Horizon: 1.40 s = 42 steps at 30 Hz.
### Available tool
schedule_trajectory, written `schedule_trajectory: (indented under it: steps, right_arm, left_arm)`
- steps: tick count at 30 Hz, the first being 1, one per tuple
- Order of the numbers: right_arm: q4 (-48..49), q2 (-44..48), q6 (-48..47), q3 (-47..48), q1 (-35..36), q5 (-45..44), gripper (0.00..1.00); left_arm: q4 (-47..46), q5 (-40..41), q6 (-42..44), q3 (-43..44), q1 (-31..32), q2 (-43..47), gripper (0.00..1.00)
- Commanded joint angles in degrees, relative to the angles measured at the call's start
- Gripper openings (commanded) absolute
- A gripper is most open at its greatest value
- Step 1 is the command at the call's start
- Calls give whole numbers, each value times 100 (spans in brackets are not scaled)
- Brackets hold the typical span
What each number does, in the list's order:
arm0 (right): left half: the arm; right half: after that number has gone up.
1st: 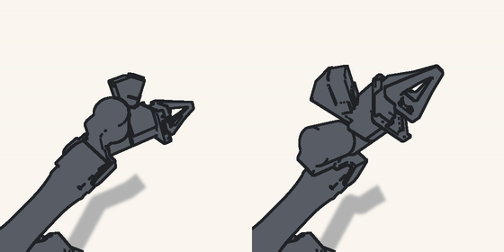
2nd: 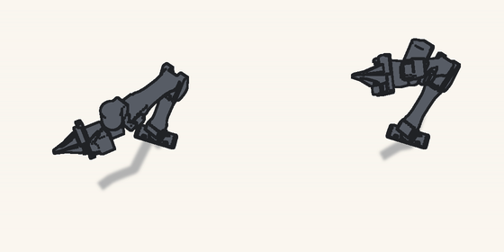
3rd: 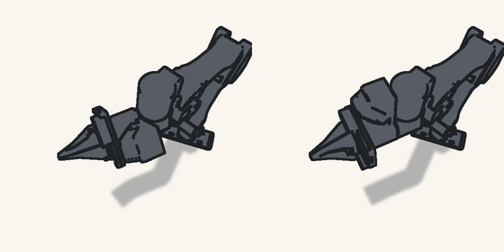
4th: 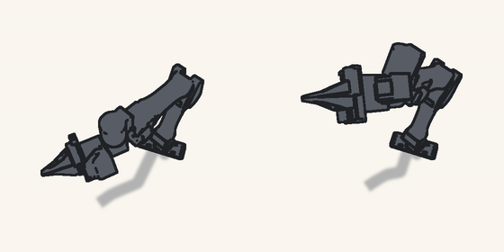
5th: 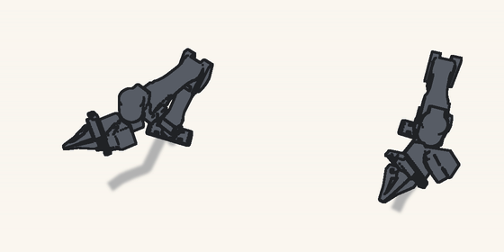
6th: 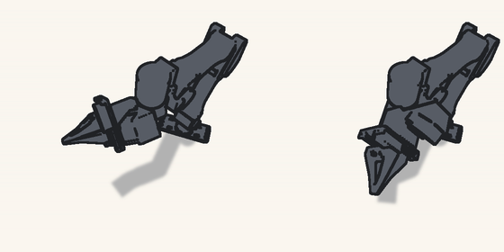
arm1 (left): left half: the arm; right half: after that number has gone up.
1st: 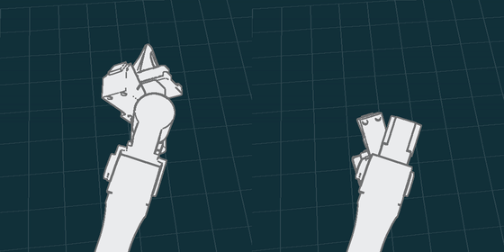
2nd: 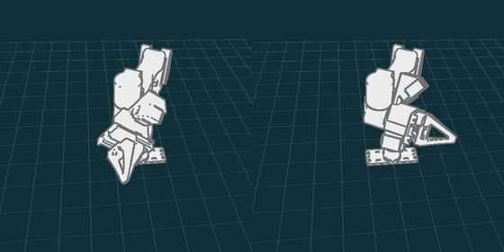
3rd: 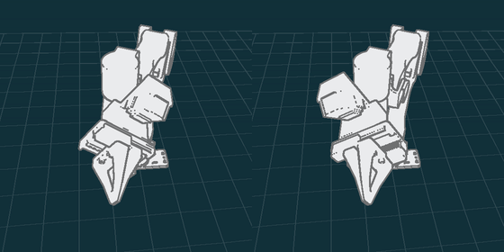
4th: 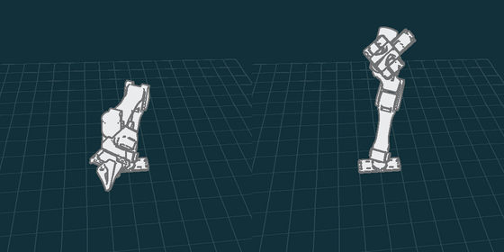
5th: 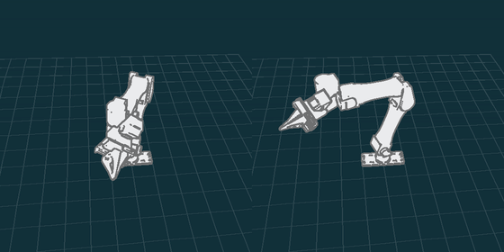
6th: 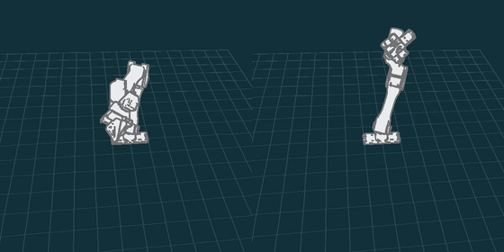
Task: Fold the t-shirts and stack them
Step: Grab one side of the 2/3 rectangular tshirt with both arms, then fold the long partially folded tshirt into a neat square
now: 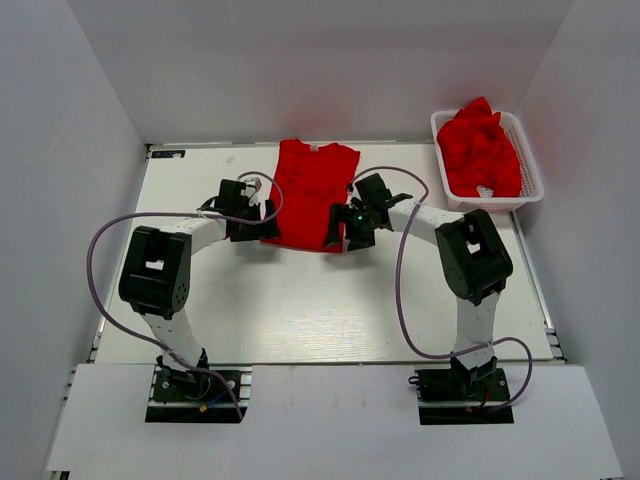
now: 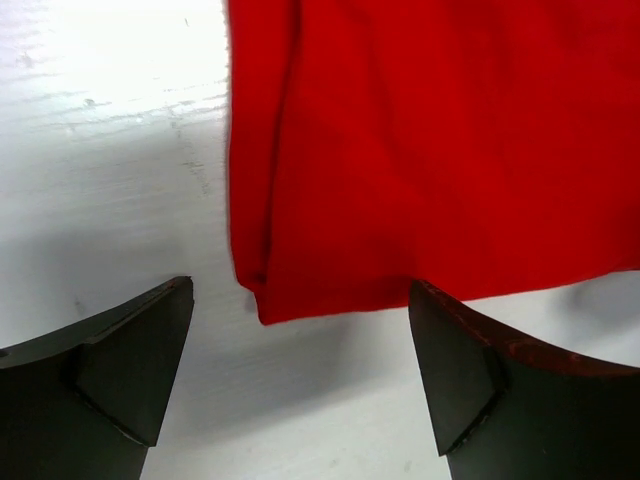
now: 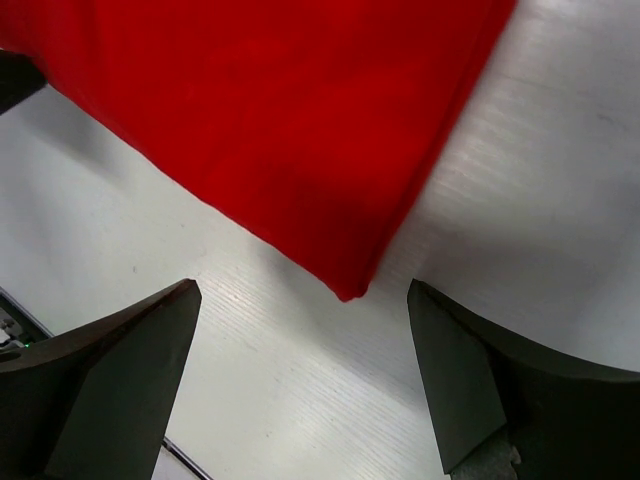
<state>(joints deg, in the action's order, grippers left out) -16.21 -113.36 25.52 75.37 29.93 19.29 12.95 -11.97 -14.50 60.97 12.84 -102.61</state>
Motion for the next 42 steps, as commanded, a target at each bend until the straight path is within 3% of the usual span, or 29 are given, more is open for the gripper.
schedule_trajectory:
  steps: [1,5,7,13,15,16,18,20,21,23,28,36,42]
  right_arm:
    - [65,-256,32,153,48,-13,90]
    - [30,-327,58,162,56,5,90]
    - [48,-327,58,100,56,-4,90]
    - [74,-423,129,74,65,31,72]
    - [100,-432,146,83,56,22,60]
    - [83,-441,164,65,56,14,54]
    - [100,-406,164,13,74,-48,32]
    - [126,-388,173,-101,65,-92,15]
    - [170,-258,173,-163,74,-127,0]
    - [188,-126,199,-364,74,-162,0]
    - [100,779,111,-996,109,-443,0]
    - [-759,2763,85,-2211,320,-171,0]
    - [-1297,3706,76,-2045,496,-39,0]
  left_arm:
    - [-275,-280,192,-155,-10,-31,96]
    - [-547,-333,193,-454,-10,-31,86]
    - [-618,-333,246,-594,-10,21,76]
    - [-733,-491,246,-796,-10,21,50]
    - [-890,-622,193,-876,-10,21,45]
    - [-891,-692,193,-928,-10,21,36]
    - [-1030,-771,132,-991,-10,21,26]
    - [-1031,-824,54,-1043,-10,21,2]
    - [-1031,-825,53,-1043,-10,74,0]
    - [-1031,-773,-148,-1191,-10,249,0]
    - [-1488,-825,-860,-2306,43,1853,0]
    - [22,-1113,-1352,-2942,219,4605,0]
    - [1198,-1300,-1573,-2390,272,5251,0]
